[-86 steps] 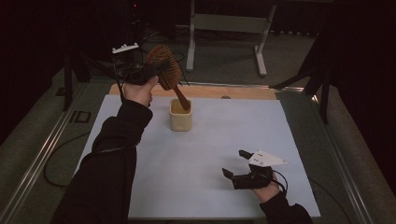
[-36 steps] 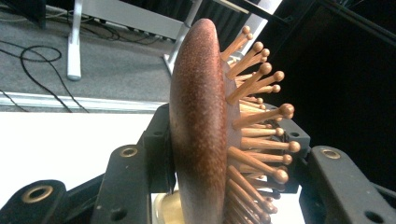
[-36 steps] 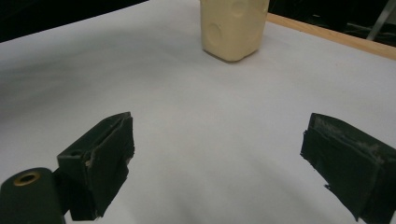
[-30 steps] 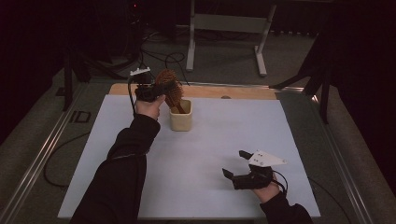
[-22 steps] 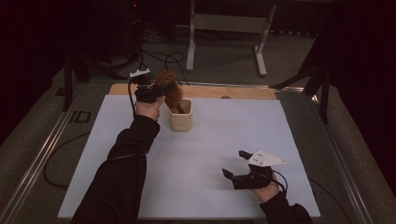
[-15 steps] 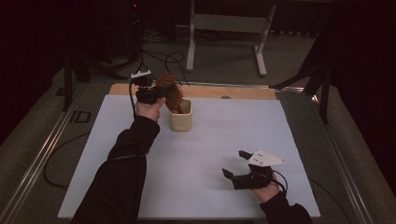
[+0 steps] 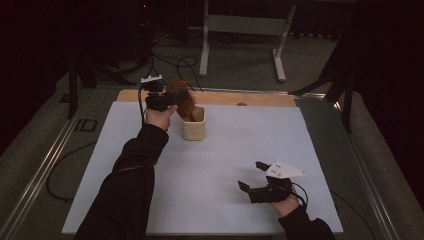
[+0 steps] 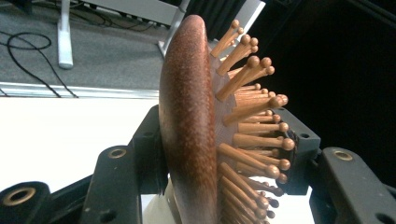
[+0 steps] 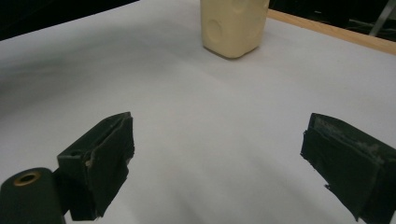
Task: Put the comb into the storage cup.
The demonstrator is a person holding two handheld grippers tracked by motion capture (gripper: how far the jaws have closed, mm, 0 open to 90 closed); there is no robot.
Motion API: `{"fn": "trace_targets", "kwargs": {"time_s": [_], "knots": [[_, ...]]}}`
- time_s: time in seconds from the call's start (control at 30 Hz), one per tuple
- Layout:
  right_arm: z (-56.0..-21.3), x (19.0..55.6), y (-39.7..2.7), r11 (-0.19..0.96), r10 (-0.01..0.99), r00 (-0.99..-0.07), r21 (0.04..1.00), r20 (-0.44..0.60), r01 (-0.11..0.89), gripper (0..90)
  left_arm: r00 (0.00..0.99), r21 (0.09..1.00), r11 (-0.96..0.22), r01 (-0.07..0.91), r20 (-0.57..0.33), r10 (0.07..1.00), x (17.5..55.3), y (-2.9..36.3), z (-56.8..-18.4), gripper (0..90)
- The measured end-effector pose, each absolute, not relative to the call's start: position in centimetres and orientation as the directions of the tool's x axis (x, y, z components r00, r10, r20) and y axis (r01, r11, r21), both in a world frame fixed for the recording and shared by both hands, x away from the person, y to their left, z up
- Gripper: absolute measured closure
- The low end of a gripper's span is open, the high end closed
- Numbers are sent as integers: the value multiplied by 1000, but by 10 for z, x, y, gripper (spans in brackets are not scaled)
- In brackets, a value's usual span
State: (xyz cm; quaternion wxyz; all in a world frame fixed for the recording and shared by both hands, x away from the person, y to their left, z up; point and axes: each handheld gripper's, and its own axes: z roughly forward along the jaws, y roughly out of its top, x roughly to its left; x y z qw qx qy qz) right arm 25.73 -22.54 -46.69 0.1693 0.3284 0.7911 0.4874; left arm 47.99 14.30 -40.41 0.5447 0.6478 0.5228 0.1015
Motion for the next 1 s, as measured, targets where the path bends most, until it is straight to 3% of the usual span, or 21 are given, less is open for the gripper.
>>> {"fn": "trace_targets", "kwargs": {"time_s": [0.13, 0.37, 0.53, 0.67, 0.83, 1.0], "knots": [[-467, 258, -225, 316, 680, -731, 881, 48, 351, 85, 430, 810, 117, 574, -420, 799, 479, 140, -403, 444], [-467, 258, -226, 313, 684, -728, 882, 49, 353, 85, 467, 792, 81, 606, -435, 770, 481, 148, -401, 241], [-467, 258, -226, 309, 686, -725, 882, 52, 356, 85, 513, 817, 45, 575, -402, 759, 475, 151, -398, 147], [-466, 258, -226, 310, 688, -724, 883, 48, 353, 85, 556, 829, -9, 559, -367, 745, 471, 150, -397, 13], [-467, 258, -227, 306, 690, -722, 883, 53, 357, 85, 589, 852, -87, 517, -279, 758, 464, 151, -396, 2], [-467, 258, -227, 306, 689, -723, 882, 55, 358, 85, 588, 854, -99, 511, -263, 765, 460, 155, -397, 1]]}}
